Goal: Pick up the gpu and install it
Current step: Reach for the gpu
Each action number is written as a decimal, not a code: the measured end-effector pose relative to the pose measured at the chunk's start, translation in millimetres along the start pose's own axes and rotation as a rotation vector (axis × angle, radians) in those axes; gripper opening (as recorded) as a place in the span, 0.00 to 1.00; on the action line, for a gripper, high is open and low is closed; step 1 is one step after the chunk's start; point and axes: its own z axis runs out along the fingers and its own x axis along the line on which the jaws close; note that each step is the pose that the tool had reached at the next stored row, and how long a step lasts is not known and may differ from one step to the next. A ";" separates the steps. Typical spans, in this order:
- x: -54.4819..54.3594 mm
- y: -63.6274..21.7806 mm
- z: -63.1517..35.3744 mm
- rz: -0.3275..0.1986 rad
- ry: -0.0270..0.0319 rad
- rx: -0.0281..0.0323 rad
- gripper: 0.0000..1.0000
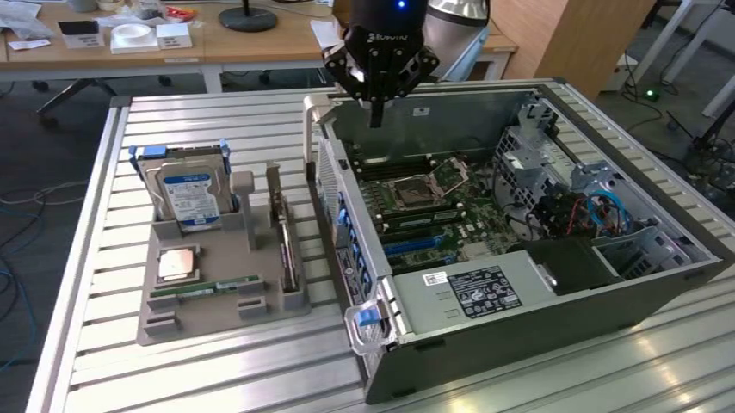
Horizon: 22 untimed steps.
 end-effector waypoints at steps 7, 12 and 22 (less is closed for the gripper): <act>7.2 -0.5 -0.2 0.000 0.0001 0.0000 0.11; 12.9 -1.0 -0.3 0.000 0.0000 0.0000 0.11; 26.1 -1.9 -0.7 0.000 0.0000 0.0000 0.11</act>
